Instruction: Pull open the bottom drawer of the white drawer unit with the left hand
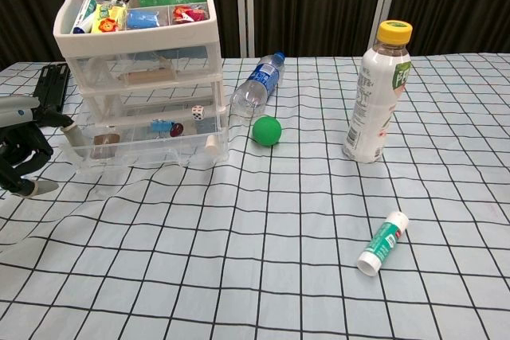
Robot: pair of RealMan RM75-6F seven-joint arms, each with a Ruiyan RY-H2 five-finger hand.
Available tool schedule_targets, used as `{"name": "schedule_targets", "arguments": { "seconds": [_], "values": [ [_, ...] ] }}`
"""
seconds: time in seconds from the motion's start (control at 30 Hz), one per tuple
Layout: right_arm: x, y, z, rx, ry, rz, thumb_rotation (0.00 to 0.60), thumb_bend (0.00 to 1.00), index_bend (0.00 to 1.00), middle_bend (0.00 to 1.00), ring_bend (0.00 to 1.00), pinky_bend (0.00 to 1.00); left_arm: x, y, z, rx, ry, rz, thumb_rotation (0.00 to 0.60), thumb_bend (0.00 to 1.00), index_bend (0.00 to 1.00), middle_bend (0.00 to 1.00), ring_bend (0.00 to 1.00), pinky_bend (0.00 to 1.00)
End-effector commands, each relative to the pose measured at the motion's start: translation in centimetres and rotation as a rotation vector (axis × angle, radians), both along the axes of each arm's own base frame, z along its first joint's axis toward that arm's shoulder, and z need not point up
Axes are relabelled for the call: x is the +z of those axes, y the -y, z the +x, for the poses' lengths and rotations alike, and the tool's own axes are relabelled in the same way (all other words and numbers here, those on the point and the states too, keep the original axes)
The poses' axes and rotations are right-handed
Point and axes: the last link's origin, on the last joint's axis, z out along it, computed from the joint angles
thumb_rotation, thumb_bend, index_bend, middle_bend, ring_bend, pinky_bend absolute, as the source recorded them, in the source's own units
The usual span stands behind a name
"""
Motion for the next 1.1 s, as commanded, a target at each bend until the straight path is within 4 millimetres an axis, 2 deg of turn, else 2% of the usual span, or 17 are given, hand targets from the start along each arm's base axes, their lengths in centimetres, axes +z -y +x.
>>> {"name": "schedule_targets", "arguments": {
  "seconds": [0.03, 0.13, 0.37, 0.7, 0.87, 0.93, 1.1],
  "values": [
    [0.0, 0.0, 0.0, 0.000, 0.000, 0.000, 0.600, 0.02, 0.00, 0.00, 0.00, 0.00, -0.1, 0.3, 0.1, -0.011, 0.002, -0.011, 0.600, 0.34, 0.35, 0.78, 0.81, 0.72],
    [0.0, 0.0, 0.0, 0.000, -0.002, 0.002, 0.600, 0.02, 0.00, 0.00, 0.00, 0.00, -0.1, 0.6, 0.2, -0.021, 0.005, -0.019, 0.600, 0.34, 0.34, 0.78, 0.81, 0.72],
    [-0.1, 0.0, 0.0, 0.001, -0.003, 0.003, 0.600, 0.02, 0.00, 0.00, 0.00, 0.00, -0.1, 0.2, 0.0, -0.010, 0.006, 0.001, 0.600, 0.34, 0.24, 0.78, 0.81, 0.72],
    [-0.1, 0.0, 0.0, 0.000, -0.004, 0.002, 0.600, 0.02, 0.00, 0.00, 0.00, 0.00, 0.5, -0.2, 0.0, -0.008, 0.023, 0.021, 0.600, 0.34, 0.22, 0.78, 0.81, 0.72],
    [-0.1, 0.0, 0.0, -0.003, -0.005, 0.004, 0.600, 0.02, 0.00, 0.00, 0.00, 0.00, 2.5, 0.4, 1.2, -0.093, 0.035, 0.103, 0.600, 0.34, 0.22, 0.78, 0.81, 0.72],
    [-0.2, 0.0, 0.0, -0.001, -0.007, 0.006, 0.600, 0.02, 0.00, 0.00, 0.00, 0.00, 4.1, 0.8, 2.5, -0.159, 0.040, 0.158, 0.600, 0.34, 0.24, 0.78, 0.81, 0.72],
    [-0.1, 0.0, 0.0, -0.003, -0.005, 0.004, 0.600, 0.02, 0.00, 0.00, 0.00, 0.00, 5.1, 0.8, 3.2, -0.203, 0.019, 0.188, 0.600, 0.34, 0.29, 0.78, 0.81, 0.72]
  ]
}}
